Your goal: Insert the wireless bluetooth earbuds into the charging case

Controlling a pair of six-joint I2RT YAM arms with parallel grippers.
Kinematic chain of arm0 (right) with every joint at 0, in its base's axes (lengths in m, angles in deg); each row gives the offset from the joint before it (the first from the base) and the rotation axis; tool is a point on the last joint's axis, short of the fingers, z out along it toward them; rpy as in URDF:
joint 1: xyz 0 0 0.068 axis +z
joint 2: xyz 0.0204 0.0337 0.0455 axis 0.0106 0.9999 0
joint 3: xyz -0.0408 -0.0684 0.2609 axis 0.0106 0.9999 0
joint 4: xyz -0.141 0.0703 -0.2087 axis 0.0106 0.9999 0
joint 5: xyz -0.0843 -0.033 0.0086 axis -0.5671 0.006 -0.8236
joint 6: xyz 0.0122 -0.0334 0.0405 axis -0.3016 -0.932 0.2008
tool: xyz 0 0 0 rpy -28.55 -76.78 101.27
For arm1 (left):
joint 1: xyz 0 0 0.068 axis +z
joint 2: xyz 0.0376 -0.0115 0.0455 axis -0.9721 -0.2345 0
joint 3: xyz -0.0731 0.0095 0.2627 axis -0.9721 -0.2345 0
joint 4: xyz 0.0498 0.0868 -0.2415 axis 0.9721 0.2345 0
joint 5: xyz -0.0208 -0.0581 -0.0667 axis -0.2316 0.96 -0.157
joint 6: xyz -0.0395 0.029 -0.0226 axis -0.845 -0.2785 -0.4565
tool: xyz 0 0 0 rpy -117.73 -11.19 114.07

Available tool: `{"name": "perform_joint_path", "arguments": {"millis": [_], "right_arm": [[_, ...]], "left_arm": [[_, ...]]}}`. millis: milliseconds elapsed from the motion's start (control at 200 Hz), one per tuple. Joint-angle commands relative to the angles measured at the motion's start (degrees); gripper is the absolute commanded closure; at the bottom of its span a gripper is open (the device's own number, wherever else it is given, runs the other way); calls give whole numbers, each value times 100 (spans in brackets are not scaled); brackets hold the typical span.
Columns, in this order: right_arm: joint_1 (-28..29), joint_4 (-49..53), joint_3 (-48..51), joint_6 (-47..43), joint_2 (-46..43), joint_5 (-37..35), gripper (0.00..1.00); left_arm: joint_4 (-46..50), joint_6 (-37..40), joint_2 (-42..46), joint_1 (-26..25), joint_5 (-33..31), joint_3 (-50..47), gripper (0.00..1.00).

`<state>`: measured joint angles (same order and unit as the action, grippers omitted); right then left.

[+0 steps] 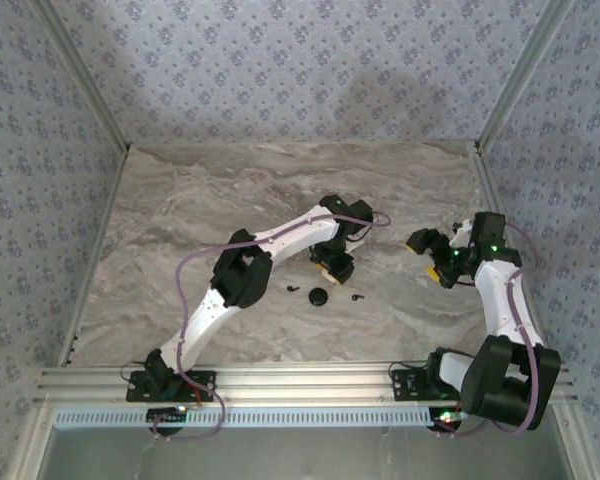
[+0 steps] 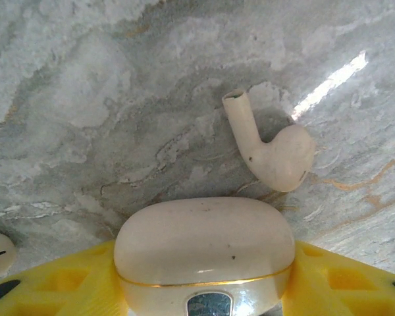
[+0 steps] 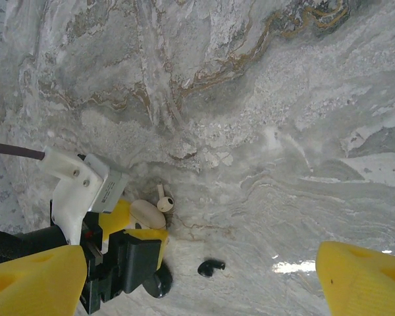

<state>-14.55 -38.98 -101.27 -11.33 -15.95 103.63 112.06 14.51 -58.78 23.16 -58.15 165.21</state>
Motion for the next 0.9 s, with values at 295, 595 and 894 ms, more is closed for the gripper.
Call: {"name": "perform_joint_path", "arguments": {"millis": [295,595,894], "right_arm": [[69,-196,74,-243,-71,734,18],[1050,-535,-275,-528,180,986,27],[1993,-646,-764,-865,1131,1602,44]], "left_arm": [[-2165,1056,2144,16,-41,-2912,49],[-4377,1793,4308,570,736,-5570,49],[-5116,2977,5428,845,1502,-6556,49]]}}
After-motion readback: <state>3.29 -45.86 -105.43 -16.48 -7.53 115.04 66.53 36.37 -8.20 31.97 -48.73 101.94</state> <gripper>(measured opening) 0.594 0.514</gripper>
